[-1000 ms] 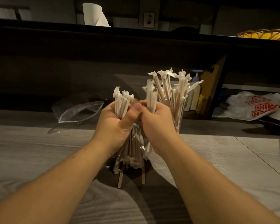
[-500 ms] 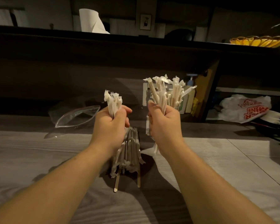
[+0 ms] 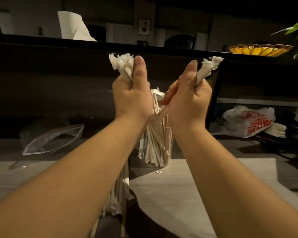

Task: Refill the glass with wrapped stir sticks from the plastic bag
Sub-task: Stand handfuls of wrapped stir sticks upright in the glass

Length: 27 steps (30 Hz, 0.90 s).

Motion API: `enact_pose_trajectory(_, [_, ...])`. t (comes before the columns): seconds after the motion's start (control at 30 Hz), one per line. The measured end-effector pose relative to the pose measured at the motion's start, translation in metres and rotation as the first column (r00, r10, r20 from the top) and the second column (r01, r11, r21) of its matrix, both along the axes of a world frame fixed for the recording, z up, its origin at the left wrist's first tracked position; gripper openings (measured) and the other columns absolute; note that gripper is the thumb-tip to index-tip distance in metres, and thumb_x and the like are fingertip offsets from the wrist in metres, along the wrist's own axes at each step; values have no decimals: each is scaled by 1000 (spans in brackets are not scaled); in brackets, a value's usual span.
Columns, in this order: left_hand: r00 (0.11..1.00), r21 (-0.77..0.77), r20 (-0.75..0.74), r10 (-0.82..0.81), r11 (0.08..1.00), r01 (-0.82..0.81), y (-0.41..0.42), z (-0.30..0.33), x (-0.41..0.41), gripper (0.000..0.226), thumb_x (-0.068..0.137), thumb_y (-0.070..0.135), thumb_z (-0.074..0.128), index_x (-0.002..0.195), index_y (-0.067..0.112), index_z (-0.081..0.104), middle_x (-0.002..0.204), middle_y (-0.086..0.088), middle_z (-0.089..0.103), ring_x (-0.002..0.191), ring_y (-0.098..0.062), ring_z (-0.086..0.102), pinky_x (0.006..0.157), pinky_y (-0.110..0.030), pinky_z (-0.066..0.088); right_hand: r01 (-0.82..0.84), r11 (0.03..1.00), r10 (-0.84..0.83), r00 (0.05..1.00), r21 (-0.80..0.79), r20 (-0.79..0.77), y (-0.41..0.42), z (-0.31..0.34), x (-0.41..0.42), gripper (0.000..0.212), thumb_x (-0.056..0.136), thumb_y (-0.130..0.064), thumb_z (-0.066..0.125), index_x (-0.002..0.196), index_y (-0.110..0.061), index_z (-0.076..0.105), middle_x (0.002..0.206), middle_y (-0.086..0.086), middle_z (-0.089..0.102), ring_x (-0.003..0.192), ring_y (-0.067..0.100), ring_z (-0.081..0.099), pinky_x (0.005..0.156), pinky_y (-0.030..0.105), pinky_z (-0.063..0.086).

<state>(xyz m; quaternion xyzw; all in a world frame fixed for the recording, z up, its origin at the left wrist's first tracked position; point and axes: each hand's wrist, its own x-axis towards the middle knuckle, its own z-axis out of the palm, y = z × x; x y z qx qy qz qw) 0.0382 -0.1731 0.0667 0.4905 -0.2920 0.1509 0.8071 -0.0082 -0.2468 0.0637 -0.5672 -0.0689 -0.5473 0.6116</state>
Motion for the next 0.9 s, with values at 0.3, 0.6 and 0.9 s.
enact_pose_trajectory(0.3, [952,158,178,249,948,-277,-27,-16,19,45,103,47,37,68,27,56,77,5,63,87,-19,65,86,-40,55,360,912,-386,916,-197,-111,-28,-24,25,42,102,-41,37,65,-21,42,79,19,52,84,45,55,73,57,48])
enact_pose_trajectory(0.6, [988,178,22,151,972,-153,-24,-23,30,40,106,46,37,88,27,67,93,-2,64,68,4,60,57,-10,47,184,962,-248,895,-200,-370,-41,-46,30,47,107,-44,38,78,-8,51,63,4,46,54,14,42,49,24,32])
enact_pose_trajectory(0.9, [981,-84,-158,116,988,-131,-18,-13,44,48,102,54,35,67,27,52,71,9,68,73,-6,67,75,-25,48,101,984,-145,928,-144,-342,-38,-46,24,54,108,-39,39,57,-20,43,41,-12,38,39,4,33,40,21,28])
